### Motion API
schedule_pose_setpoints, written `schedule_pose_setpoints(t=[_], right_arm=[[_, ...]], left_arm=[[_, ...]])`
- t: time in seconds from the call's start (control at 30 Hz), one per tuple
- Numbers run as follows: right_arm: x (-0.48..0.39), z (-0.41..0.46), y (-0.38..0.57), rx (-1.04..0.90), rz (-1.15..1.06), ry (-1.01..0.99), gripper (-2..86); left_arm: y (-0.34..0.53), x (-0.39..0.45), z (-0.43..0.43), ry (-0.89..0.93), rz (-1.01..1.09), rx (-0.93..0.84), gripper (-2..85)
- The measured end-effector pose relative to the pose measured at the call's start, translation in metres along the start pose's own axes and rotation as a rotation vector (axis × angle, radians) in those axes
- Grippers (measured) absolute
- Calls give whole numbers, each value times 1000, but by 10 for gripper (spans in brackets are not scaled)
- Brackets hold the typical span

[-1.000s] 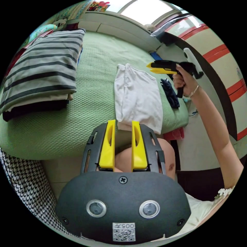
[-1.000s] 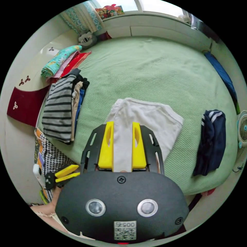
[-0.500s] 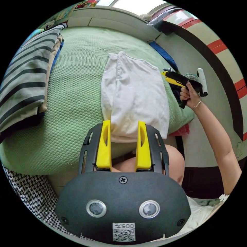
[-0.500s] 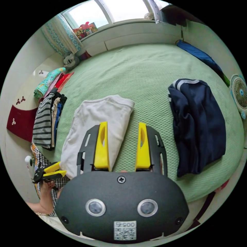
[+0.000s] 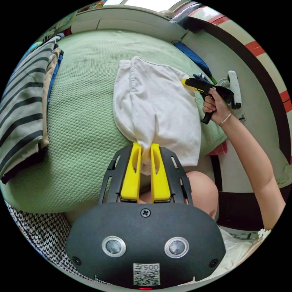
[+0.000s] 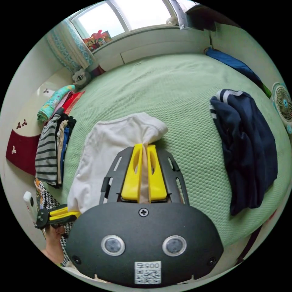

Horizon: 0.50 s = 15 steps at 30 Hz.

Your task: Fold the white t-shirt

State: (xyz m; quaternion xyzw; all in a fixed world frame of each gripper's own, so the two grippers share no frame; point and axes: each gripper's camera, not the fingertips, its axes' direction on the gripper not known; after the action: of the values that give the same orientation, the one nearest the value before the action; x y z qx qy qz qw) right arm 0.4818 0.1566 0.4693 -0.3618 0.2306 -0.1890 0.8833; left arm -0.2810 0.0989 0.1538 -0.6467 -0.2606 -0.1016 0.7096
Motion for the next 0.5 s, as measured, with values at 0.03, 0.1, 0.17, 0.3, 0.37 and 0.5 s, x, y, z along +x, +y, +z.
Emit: schedule_pose_setpoints(t=[0.03,0.1,0.17,0.3,0.37,0.5], right_arm=[[-2,-11,1,17,-17,1,-10],[-7,-29,1,31,-47,-23,-11],[-14,-47,2,31,-85,-23,-11],[-20,-86,6,43,-138,-14,-11],[-16,-104,8,59,-134,-21,-11],[-3,-150,13,104,-166,24,-12]], left_arm=[[1,2,-2,4,2,5,58],[4,11,-10,20,17,28,57],[6,22,-15,30,36,38,57],[8,49,-24,22,74,70,57],[9,60,-29,38,91,87,57],[10,93,-41,57,140,143,57]])
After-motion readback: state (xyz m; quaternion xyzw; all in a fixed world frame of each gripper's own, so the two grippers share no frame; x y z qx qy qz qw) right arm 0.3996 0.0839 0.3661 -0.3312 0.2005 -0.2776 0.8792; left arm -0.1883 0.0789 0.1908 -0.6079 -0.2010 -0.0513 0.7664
